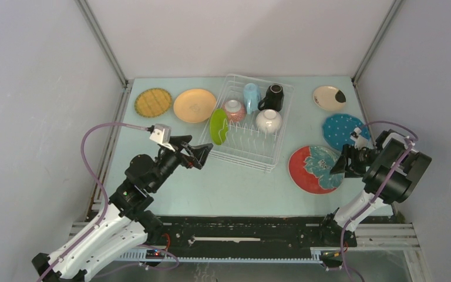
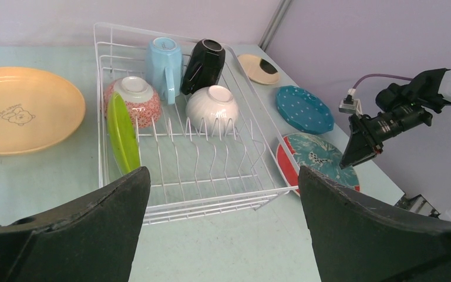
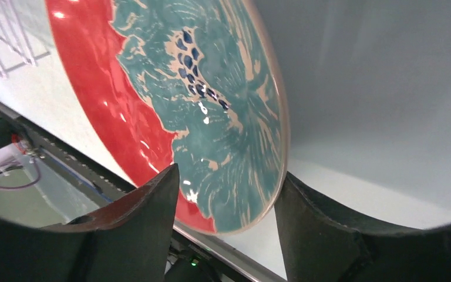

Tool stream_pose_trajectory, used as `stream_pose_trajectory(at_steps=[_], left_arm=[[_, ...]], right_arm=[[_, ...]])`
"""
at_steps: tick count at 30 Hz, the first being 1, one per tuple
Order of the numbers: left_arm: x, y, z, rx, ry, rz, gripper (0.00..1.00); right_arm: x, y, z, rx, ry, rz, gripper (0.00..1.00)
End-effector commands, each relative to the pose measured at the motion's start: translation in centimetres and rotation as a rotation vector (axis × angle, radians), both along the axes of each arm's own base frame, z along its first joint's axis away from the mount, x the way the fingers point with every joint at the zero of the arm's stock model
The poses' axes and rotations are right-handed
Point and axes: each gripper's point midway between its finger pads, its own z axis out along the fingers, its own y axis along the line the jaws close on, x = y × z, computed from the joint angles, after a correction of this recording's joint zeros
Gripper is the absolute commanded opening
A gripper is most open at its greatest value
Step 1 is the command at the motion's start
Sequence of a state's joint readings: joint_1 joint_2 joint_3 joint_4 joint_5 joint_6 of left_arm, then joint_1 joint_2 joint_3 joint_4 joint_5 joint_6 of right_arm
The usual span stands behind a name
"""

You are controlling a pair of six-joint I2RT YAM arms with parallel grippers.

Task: Unload the mixed dishes from the dish rack
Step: Place the plate at the center of the board.

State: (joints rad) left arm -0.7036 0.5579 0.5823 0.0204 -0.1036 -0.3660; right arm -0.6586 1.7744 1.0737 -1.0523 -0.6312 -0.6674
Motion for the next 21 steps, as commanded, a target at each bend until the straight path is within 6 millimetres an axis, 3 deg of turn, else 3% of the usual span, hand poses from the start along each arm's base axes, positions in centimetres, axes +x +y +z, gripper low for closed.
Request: stream_pose_trajectory(at_steps=[1, 9, 14, 17, 21], left_arm=[[0.2, 0.2, 0.3, -0.016, -0.018, 0.013, 1.0], [0.3, 0.3, -0.1, -0.004, -0.004, 0.019, 1.0], [1.0, 0.4, -1.0, 0.023, 0.018, 0.051, 1.0], [1.8, 0.6, -1.7, 0.044, 0.028, 0.081, 1.0], [2.8, 0.2, -2.5, 0.054, 0.053, 0.083, 1.0]], right_arm=[[0.3, -1.5, 1.6, -0.119, -0.051, -0.021, 0.69], [0.4, -4.3, 4.4, -0.31, -0.146, -0.075, 0.79], [1.2, -3.9, 8.5, -0.436, -0.286, -0.043, 0.79], [2.5, -0.2, 12.1, -0.447, -0.432, 0.079, 0.79], [3.4, 8.3, 17.7, -0.346, -0.675, 0.314, 0.8]])
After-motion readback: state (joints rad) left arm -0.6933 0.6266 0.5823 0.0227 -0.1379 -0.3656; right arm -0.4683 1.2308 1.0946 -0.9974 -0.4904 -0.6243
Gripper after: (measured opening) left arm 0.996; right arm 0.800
